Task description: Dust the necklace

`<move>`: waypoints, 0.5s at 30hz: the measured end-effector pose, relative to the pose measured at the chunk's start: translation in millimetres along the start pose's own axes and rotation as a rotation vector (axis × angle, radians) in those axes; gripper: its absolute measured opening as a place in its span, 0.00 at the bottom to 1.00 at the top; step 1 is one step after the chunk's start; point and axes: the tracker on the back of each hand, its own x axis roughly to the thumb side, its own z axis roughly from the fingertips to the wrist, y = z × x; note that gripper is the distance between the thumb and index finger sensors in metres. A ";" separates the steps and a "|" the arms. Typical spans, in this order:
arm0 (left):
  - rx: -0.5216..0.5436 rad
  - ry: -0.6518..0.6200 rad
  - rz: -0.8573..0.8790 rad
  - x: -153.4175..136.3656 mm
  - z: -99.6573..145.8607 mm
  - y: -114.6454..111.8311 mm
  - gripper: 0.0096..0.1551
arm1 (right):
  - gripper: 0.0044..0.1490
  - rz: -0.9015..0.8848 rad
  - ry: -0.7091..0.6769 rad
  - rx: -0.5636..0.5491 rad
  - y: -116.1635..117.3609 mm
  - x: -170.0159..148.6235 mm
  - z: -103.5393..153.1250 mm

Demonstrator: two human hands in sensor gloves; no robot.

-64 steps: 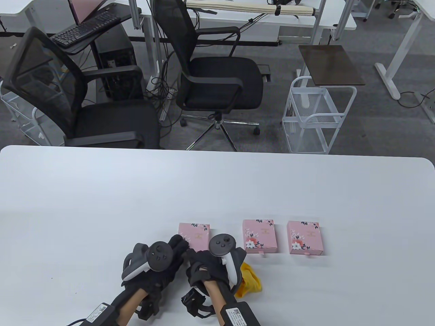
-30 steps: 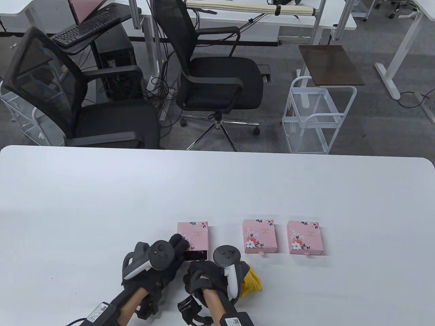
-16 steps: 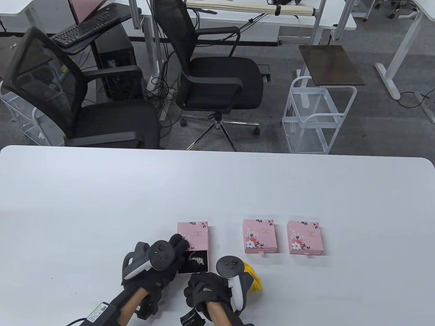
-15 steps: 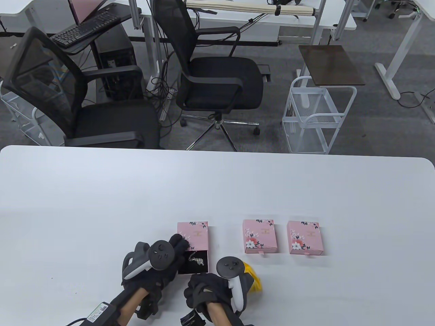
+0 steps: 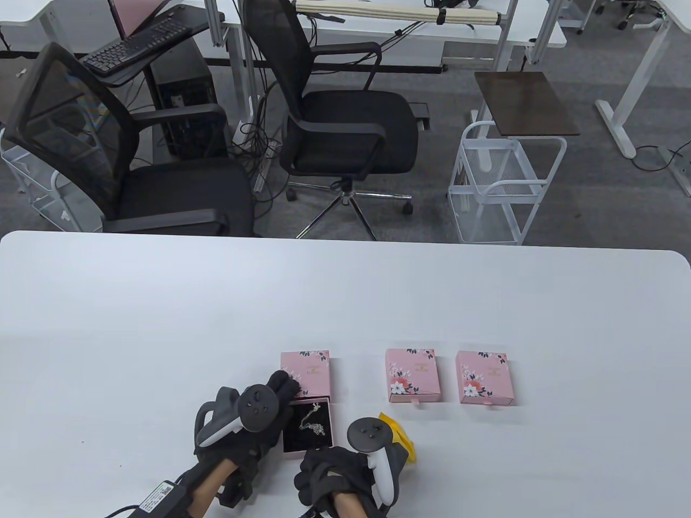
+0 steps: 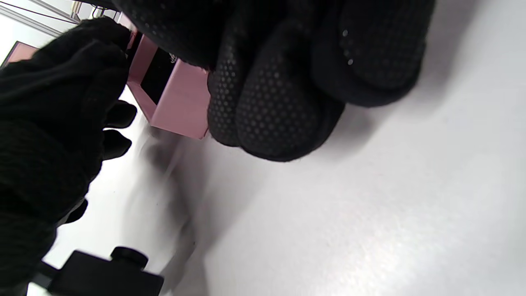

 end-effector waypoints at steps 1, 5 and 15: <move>0.005 0.001 0.004 -0.8 -0.2 -0.9 0.31 | 0.24 0.004 -0.008 -0.004 -0.1 -0.2 0.3; 0.000 0.007 0.008 -1.5 0.1 -1.1 0.32 | 0.28 0.025 -0.028 0.040 -3.4 1.1 2.2; 0.185 -0.023 0.056 0.0 27.6 23.6 0.32 | 0.28 0.267 -0.174 0.005 -46.5 43.9 25.5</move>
